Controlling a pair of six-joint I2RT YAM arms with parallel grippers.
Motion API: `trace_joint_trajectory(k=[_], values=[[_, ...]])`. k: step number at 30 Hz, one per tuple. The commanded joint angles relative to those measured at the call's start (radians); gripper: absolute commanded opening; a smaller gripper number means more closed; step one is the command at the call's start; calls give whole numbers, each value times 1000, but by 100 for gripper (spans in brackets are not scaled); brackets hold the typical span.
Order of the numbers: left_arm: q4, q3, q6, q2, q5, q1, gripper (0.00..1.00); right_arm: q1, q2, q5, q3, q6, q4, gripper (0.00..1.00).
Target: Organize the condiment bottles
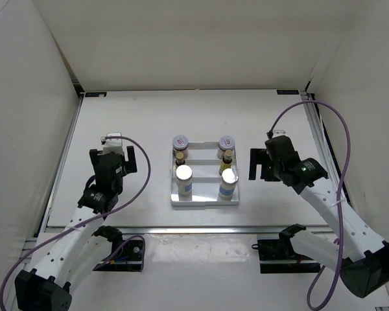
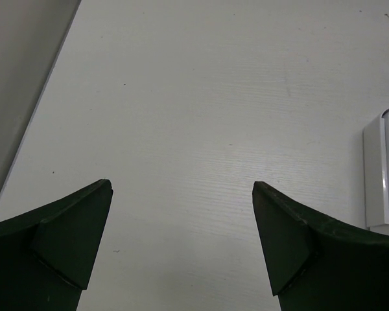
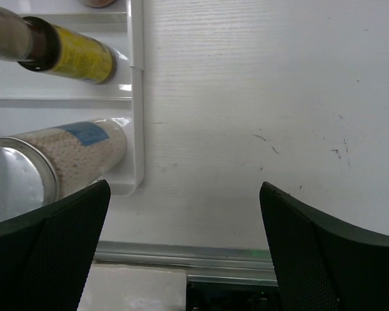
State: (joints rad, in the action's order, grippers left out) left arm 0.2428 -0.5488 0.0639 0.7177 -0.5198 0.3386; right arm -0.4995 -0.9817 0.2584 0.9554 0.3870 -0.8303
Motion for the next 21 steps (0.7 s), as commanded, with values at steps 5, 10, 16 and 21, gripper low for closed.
trace_joint_trajectory(k=[5, 10, 16, 21], values=[[-45, -8, 17, -26, -25, -13, 100, -1, 92, 110, -76, 67, 20, 99], [-69, 1, 28, -60, -2, -13, 100, -1, 113, 223, -67, 110, -21, 99], [-60, 1, 28, -69, -5, -13, 100, -1, 175, 255, -89, 130, -21, 99], [-40, 1, 50, -69, -35, -13, 100, -1, 166, 280, -89, 151, -30, 99]])
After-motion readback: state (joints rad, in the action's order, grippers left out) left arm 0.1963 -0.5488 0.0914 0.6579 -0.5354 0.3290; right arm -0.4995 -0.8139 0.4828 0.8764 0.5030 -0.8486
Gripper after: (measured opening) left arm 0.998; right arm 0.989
